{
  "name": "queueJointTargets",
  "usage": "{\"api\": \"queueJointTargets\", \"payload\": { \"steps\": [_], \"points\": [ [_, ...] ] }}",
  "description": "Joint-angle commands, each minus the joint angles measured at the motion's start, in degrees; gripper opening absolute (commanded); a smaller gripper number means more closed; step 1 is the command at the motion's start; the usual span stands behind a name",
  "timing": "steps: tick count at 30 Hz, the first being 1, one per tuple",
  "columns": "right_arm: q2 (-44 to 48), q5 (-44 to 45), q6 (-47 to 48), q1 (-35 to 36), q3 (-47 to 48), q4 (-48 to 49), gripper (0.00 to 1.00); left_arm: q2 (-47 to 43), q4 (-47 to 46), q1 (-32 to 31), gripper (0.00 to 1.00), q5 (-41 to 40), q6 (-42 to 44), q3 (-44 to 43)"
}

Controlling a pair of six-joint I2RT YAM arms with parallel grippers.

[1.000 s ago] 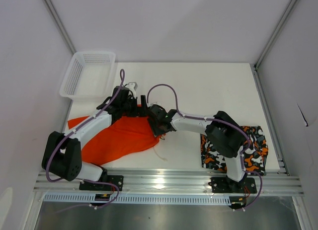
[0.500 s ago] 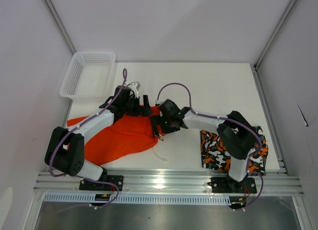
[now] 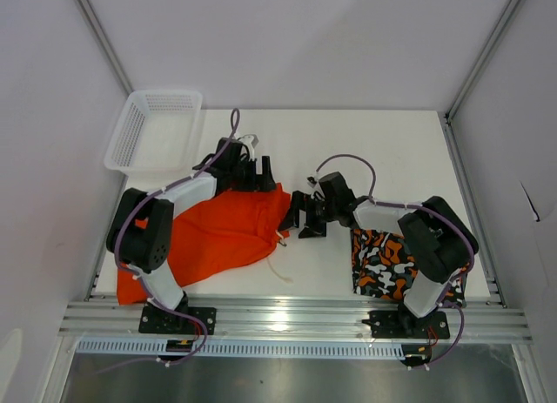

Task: Fold and stack the shorts
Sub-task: Fold the shorts

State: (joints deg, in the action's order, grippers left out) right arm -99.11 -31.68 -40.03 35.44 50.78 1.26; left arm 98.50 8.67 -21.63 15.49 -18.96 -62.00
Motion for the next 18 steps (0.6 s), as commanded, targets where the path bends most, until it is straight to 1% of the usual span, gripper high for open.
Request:
{"api": "queueJointTargets", "payload": {
  "steps": [1,2,4,5,7,10,13,15,17,18],
  "points": [
    [-0.64,-6.72,-10.14,-0.72,-3.93,15.15,1.0,2.66,-1.02,-0.17,0.95,0.95,1.38,-3.92],
    [-1.6,-7.16,-14.33,-0.9,-6.11,17.61,1.0,3.27,-1.37,-0.17,0.95,1.04,1.38,-4.09],
    [-2.75,-7.78,-18.4,-1.25,-7.71,24.63,0.99,4.85,-1.72,-0.17,0.94,1.56,1.38,-4.44],
    [-4.15,-7.69,-21.46,-1.25,-8.07,25.89,0.99,5.3,-1.81,-0.17,0.93,1.74,1.38,-4.54],
    [-5.12,-7.43,-23.68,-1.34,-7.98,29.14,0.99,6.44,-1.9,-0.17,0.93,2.18,1.47,-4.89],
    [-6.01,-6.55,-26.58,-1.78,-7.46,31.17,0.99,6.97,-1.9,-0.17,0.91,2.44,1.91,-4.89],
    [-6.35,-5.76,-26.68,-1.95,-5.36,28.99,0.99,7.32,-1.99,-0.17,0.91,2.53,2.26,-4.71],
    [-7.84,-5.32,-25.8,-1.87,-2.38,24.35,0.99,7.23,-2.07,-0.17,0.9,2.36,2.52,-4.62],
    [-8.38,-4.45,-25.97,-1.87,-1.4,22.4,1.0,7.41,-1.99,-0.17,0.9,2.44,2.61,-4.8],
    [-8.64,-3.14,-25.63,-1.87,-0.87,19.25,0.99,7.41,-2.07,-0.08,0.9,2.53,2.61,-4.89]
  ]
}}
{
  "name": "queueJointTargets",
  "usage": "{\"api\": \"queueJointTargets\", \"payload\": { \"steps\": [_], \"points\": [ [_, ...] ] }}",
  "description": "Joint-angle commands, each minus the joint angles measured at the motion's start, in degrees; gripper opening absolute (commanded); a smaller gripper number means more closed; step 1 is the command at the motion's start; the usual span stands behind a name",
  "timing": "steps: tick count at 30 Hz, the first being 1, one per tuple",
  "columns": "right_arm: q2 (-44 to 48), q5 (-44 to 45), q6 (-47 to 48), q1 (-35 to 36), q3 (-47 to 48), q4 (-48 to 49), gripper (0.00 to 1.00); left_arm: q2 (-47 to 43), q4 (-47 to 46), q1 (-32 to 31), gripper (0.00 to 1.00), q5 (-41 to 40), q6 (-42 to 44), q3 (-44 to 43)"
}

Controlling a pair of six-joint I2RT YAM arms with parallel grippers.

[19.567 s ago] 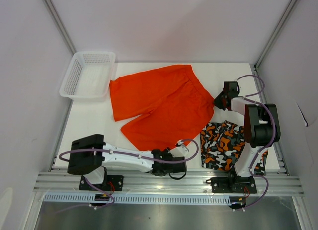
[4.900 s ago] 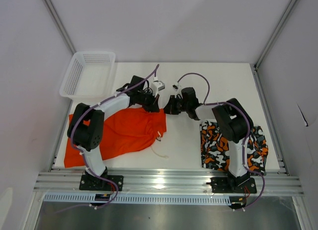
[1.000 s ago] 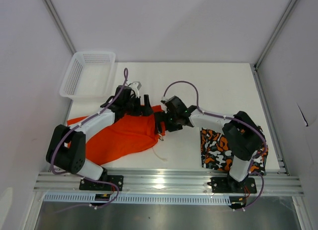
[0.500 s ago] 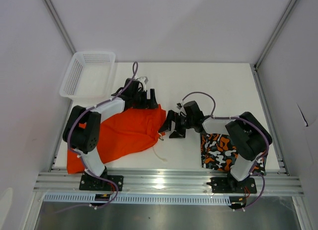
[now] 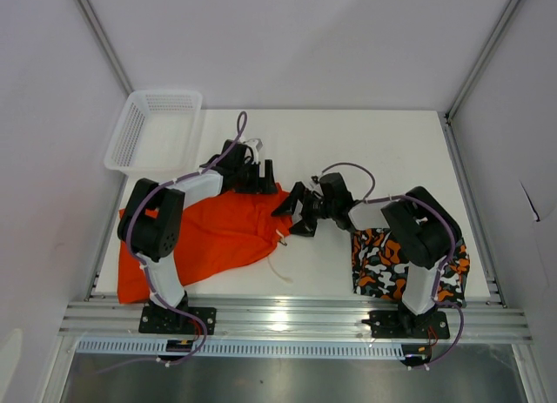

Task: Fold and stack the shorts
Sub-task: Fold the shorts

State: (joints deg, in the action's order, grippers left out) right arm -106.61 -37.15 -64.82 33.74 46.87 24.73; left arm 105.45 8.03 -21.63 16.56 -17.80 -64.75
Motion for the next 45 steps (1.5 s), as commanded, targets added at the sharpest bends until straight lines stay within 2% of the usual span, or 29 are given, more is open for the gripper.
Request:
{"api": "queueJointTargets", "payload": {
  "steps": [1,3,6,7,9,10,12,13,15,18,22,23,26,28,30,32,33,35,42,45],
  "points": [
    [-1.15,3.12,0.55,-0.16,4.44,-6.34,0.99,0.55,-1.53,-0.17,0.9,1.55,1.45,-2.05],
    [-0.62,5.66,1.97,0.19,5.24,-10.73,0.99,0.81,-1.7,-0.17,0.9,1.64,1.45,-2.13],
    [0.08,8.4,4.34,0.63,6.13,-14.26,0.86,1.16,-1.7,-0.17,0.89,1.64,1.63,-2.57],
    [0.08,8.67,4.52,0.54,6.04,-14.53,0.76,1.42,-1.7,-0.17,0.89,1.64,1.63,-2.75],
    [0.17,9.63,5.05,0.54,5.51,-14.62,0.66,1.78,-1.44,-0.17,0.89,1.72,1.54,-2.92],
    [0.0,9.64,5.14,0.63,5.34,-14.36,0.54,1.78,-1.53,-0.17,0.88,2.16,1.54,-3.1],
    [-0.35,9.46,4.96,0.45,4.46,-12.79,0.45,1.6,-1.7,-0.17,0.89,2.34,1.37,-2.84],
    [-0.62,9.2,4.79,0.45,4.28,-12.26,0.33,1.34,-1.79,-0.17,0.88,2.43,1.37,-2.84],
    [-1.5,8.23,5.05,0.45,4.1,-11.03,0.32,1.16,-1.79,-0.17,0.88,2.43,1.37,-2.66],
    [-2.81,7.09,5.4,0.45,4.02,-9.53,0.07,0.9,-1.62,-0.17,0.88,2.52,1.54,-2.57],
    [-3.34,6.03,5.4,0.89,3.49,-7.42,0.02,0.55,-2.14,-0.17,0.88,3.04,1.37,-1.87],
    [-3.17,5.86,5.49,0.89,3.4,-7.24,0.03,0.46,-2.23,-0.17,0.88,3.13,1.37,-1.43],
    [-1.94,5.59,6.37,0.63,2.88,-7.76,0.47,0.02,-2.23,-0.26,0.88,3.13,1.45,-1.08],
    [-0.45,5.86,6.72,0.37,2.18,-8.55,0.72,-0.15,-1.88,-0.26,0.88,3.04,1.54,-0.99],
    [0.78,6.38,6.98,0.1,1.65,-9.61,0.79,-0.16,-1.88,-0.26,0.87,2.78,1.63,-1.17],
    [2.98,8.05,7.25,0.1,0.59,-11.71,0.82,-0.16,-1.71,-0.35,0.87,2.61,1.63,-1.08],
    [4.03,9.36,7.16,0.01,0.15,-12.77,0.89,-0.07,-1.79,-0.35,0.87,2.52,1.63,-0.99],
    [7.72,11.91,6.29,0.54,-2.38,-12.95,0.95,-0.15,-1.53,-0.35,0.87,2.34,1.72,-1.25],
    [6.68,9.81,1.02,2.55,-3.63,-12.34,0.98,-0.42,-1.09,-0.61,0.87,1.64,1.63,-1.34],
    [4.92,9.55,-2.85,3.96,-5.21,-7.87,0.98,-0.86,-0.83,-0.87,0.87,1.37,1.72,-1.26]
  ]
}}
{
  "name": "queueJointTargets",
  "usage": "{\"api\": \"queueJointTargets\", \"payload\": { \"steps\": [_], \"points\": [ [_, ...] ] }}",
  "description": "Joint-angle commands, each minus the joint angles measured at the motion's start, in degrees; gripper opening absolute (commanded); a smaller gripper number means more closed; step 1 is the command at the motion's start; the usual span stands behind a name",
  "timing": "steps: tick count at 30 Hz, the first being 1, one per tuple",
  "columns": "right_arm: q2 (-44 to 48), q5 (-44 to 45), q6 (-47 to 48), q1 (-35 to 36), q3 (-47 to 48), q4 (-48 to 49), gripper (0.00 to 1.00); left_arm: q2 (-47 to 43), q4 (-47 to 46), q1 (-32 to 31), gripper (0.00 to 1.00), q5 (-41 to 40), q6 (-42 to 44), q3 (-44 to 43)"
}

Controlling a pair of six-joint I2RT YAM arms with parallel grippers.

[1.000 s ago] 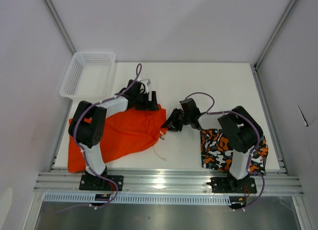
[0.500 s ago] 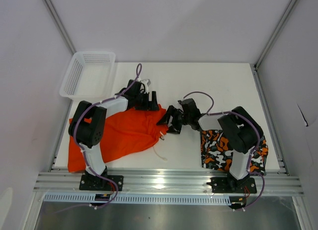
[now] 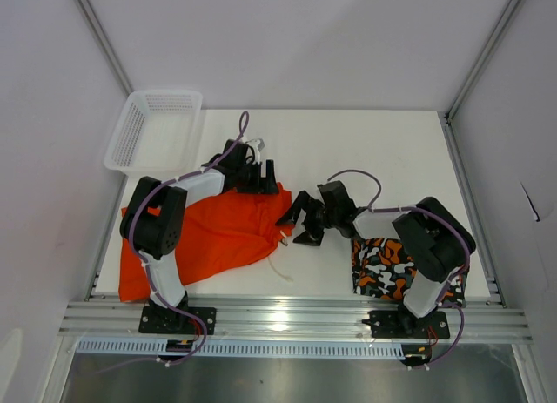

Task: Fold and stack the shorts
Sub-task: Fold the shorts

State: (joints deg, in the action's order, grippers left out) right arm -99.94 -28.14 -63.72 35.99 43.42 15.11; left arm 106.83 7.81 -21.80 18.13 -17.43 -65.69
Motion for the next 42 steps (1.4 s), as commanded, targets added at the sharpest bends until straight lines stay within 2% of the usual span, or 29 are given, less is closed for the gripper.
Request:
{"api": "queueJointTargets", "payload": {
  "steps": [1,10,13,16,17,19,20,22,23,25,30,33,34,35,38,42],
  "points": [
    [-2.1,0.8,-5.0,2.07,-2.11,4.37,0.98,-2.24,-0.43,-0.7,0.87,-0.37,1.43,-0.49],
    [-9.56,0.99,-9.75,1.63,0.08,12.83,0.97,0.75,-0.17,-0.87,0.86,-1.34,2.05,-1.1],
    [-11.59,0.19,-9.49,1.1,1.84,13.36,0.93,2.24,-0.34,-0.87,0.85,-1.43,2.49,-1.63],
    [-12.82,-0.6,-9.23,0.66,2.46,14.5,0.78,2.86,-0.43,-0.87,0.85,-1.52,2.75,-1.81],
    [-13.08,-0.69,-8.96,0.58,2.55,14.77,0.69,2.86,-0.52,-0.87,0.85,-1.43,2.84,-1.81],
    [-13.7,-0.78,-8.18,0.49,2.72,15.12,0.58,2.86,-0.52,-0.87,0.85,-1.34,3.02,-2.16],
    [-13.96,-1.04,-7.82,0.31,3.07,15.12,0.44,2.86,-0.34,-0.87,0.85,-1.26,3.1,-2.25],
    [-14.32,-1.39,-7.38,0.31,3.08,15.21,0.31,2.86,-0.26,-0.87,0.85,-1.34,3.1,-2.42],
    [-14.49,-1.39,-7.03,0.4,2.99,15.3,0.18,2.95,-0.26,-0.87,0.85,-1.34,3.1,-2.6],
    [-14.58,-1.13,-6.15,0.58,3.16,14.69,0.0,3.04,-0.08,-0.87,0.85,-1.26,3.1,-2.69],
    [-14.14,0.02,-1.76,0.75,3.86,13.72,0.0,2.86,-0.87,-0.87,0.85,0.15,2.75,-2.51],
    [-14.32,-2.0,2.71,0.49,4.83,13.62,0.42,2.95,-1.05,-0.96,0.85,0.59,2.75,-2.25],
    [-14.32,-2.01,3.34,0.31,4.57,14.24,0.68,3.04,-1.22,-0.96,0.85,0.76,2.75,-2.16],
    [-14.14,-1.31,3.87,0.14,4.31,14.68,0.76,3.3,-1.4,-0.96,0.84,1.03,2.84,-2.07],
    [-14.58,-0.86,5.63,-0.56,4.57,14.85,0.84,3.83,-1.75,-0.96,0.84,1.55,3.1,-2.25],
    [-16.33,-1.48,5.28,-1.71,5.18,16.53,0.87,4.18,-2.89,-1.14,0.84,3.05,3.72,-1.81]
  ]
}}
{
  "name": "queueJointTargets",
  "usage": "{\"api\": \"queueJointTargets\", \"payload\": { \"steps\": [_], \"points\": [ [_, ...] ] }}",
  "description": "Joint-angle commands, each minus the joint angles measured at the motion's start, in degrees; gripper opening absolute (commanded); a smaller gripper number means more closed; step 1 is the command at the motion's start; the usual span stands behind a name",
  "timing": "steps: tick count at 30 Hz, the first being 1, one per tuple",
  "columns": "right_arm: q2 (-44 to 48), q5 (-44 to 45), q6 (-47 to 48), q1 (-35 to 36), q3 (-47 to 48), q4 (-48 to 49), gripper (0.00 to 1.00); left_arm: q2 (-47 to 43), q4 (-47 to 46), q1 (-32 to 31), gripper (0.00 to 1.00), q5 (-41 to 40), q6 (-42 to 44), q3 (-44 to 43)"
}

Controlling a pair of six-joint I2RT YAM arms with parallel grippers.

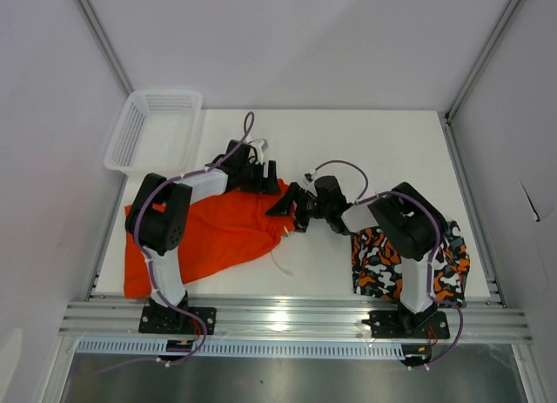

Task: Fold and stack the shorts
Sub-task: Fold the shorts

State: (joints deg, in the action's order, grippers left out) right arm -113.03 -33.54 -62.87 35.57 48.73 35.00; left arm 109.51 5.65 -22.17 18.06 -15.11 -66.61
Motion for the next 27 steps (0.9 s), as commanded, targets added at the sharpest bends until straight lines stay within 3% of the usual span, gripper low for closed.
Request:
{"api": "queueJointTargets", "payload": {
  "steps": [1,3,6,7,10,15,17,18,19,21,22,27],
  "points": [
    [-3.77,3.92,4.69,-1.38,0.05,-3.36,0.86,1.58,-0.9,-0.85,0.83,3.46,1.58,-0.89],
    [-4.3,4.36,5.3,-1.47,0.93,-4.24,0.84,1.58,-1.17,-0.94,0.82,3.91,2.02,-0.98],
    [-4.48,4.8,6.0,-1.47,1.02,-4.07,0.68,1.58,-1.61,-0.94,0.81,4.96,2.28,-0.81],
    [-4.3,4.97,6.09,-1.38,0.84,-4.07,0.57,1.49,-1.87,-1.03,0.8,5.22,1.76,-1.33],
    [-3.95,5.76,7.32,-0.86,0.75,-4.77,0.43,1.49,-2.31,-1.55,0.79,6.28,0.88,-2.03],
    [-2.02,8.14,10.22,0.37,1.02,-8.19,0.41,2.72,0.76,-4.45,0.78,4.18,0.52,-6.6],
    [-1.23,8.93,11.1,0.55,0.93,-10.12,0.53,3.51,1.29,-4.98,0.78,3.47,0.09,-8.53],
    [-0.44,9.1,11.89,0.55,0.75,-10.83,0.62,3.6,1.38,-5.33,0.78,3.47,-0.09,-8.89],
    [0.0,9.63,12.33,0.46,0.67,-11.53,0.78,3.69,1.21,-5.51,0.78,3.64,-0.35,-9.06],
    [1.67,10.24,13.3,0.46,0.49,-13.73,0.87,3.86,1.29,-5.77,0.78,3.29,-0.35,-9.5],
    [2.37,10.77,13.65,0.38,-0.38,-14.08,0.97,3.86,1.38,-6.04,0.78,2.94,-0.27,-9.42],
    [5.01,11.74,13.04,-2.17,-2.85,-14.18,0.99,3.6,2.35,-6.04,0.78,1.54,0.35,-9.42]
  ]
}}
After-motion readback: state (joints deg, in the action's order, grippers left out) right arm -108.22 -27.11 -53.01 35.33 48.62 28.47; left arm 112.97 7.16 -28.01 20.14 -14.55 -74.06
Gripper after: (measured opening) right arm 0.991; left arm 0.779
